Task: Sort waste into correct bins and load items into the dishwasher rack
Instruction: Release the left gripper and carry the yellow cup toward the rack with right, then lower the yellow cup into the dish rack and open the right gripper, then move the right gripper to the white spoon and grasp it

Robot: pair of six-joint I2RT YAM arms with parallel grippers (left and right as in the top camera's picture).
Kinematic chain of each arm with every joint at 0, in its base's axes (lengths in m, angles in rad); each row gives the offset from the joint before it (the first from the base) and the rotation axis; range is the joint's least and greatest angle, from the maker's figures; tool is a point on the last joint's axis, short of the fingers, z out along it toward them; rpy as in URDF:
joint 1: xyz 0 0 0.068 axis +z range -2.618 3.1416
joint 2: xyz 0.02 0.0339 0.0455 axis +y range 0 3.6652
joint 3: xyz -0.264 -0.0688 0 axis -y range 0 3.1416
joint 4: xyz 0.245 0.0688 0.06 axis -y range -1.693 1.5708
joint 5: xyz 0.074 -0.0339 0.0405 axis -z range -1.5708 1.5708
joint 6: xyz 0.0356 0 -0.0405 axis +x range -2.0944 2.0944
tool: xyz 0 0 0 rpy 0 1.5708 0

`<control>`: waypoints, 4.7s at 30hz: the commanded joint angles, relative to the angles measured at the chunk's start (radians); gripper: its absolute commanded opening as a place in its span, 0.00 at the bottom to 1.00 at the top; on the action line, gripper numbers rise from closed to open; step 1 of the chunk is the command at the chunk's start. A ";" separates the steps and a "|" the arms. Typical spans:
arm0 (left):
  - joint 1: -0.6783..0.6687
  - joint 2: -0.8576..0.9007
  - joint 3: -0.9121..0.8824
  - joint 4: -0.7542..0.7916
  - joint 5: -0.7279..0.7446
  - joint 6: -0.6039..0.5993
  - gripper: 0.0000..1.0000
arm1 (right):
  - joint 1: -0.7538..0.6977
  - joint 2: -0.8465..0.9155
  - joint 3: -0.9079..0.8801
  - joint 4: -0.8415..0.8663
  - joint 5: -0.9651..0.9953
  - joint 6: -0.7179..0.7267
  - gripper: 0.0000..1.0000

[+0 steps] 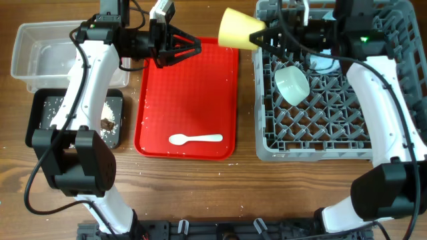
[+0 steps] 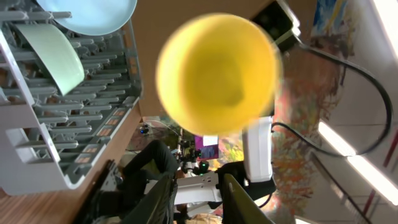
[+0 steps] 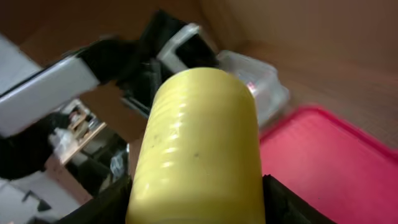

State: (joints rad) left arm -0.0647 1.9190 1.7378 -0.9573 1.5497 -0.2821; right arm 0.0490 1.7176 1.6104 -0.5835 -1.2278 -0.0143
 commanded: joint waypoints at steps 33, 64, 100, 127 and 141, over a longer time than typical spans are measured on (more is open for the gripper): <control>-0.001 -0.017 0.011 -0.129 -1.159 0.043 0.29 | 0.109 -0.174 -0.360 -0.591 1.069 0.381 0.45; -0.001 -0.017 0.011 -0.135 -1.196 0.043 0.29 | 0.201 -0.255 -0.307 -0.633 1.228 0.416 0.41; 0.155 -0.018 0.011 -0.140 -1.234 0.043 0.63 | 0.537 -0.312 -0.240 -0.350 1.107 0.307 0.82; 0.182 -0.017 0.011 -0.140 -1.234 0.042 1.00 | 0.795 0.290 -0.296 -0.020 1.057 -0.219 0.49; 0.182 -0.017 0.011 -0.140 -1.234 0.042 1.00 | 0.791 0.371 -0.272 0.048 1.161 -0.127 0.04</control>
State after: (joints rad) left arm 0.1162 1.9190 1.7386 -1.0992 0.3183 -0.2455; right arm 0.8371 2.0342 1.3357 -0.5194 -0.1440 -0.1837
